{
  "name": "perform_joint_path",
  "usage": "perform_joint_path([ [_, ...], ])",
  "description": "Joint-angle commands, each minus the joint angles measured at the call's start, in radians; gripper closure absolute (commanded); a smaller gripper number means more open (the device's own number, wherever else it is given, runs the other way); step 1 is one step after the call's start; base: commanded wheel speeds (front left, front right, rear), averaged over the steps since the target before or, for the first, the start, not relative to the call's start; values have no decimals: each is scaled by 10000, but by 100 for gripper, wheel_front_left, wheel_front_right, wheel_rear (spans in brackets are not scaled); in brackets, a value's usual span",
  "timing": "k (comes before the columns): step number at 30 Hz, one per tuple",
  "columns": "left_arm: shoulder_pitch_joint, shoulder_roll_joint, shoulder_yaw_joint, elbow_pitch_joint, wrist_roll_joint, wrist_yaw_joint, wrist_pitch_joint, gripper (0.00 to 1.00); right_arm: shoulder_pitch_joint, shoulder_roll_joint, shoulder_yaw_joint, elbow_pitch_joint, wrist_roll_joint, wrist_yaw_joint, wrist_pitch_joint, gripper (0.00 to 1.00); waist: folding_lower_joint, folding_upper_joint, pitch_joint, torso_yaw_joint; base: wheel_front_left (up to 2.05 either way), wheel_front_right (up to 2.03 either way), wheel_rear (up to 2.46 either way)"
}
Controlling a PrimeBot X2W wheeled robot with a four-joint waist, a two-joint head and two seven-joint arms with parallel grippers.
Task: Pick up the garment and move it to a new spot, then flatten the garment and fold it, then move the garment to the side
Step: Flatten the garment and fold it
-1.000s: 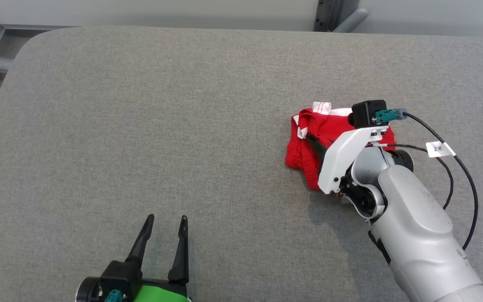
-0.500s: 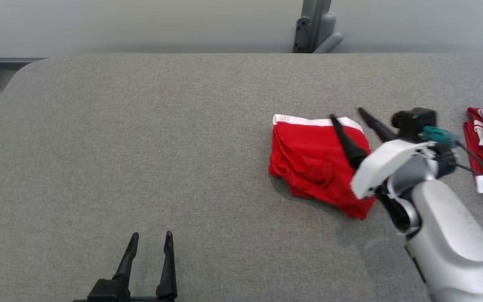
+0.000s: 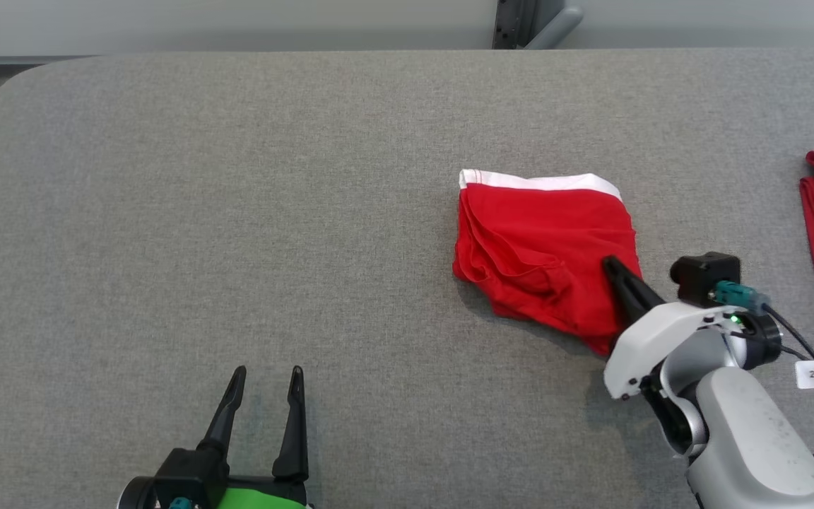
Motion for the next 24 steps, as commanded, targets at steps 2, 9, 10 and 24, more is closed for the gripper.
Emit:
perform_joint_path([
  [2,-234,10,10,34,-43,-39,-24,0,-328,123,358,417,102,-1,-218,100,0,0,251,199,0,0,0],
  [9,-312,9,30,140,-18,-19,-24,0,-732,402,1837,1463,197,1,-767,100,0,0,146,431,0,0,0],
  [10,-291,9,17,149,-38,0,-24,0,-723,429,2047,1561,270,1,-788,100,0,0,105,466,0,0,0],
  [24,186,9,-57,135,-140,203,-23,0,-547,557,3913,1723,-117,-1,-1520,100,0,0,-607,596,0,0,0],
])
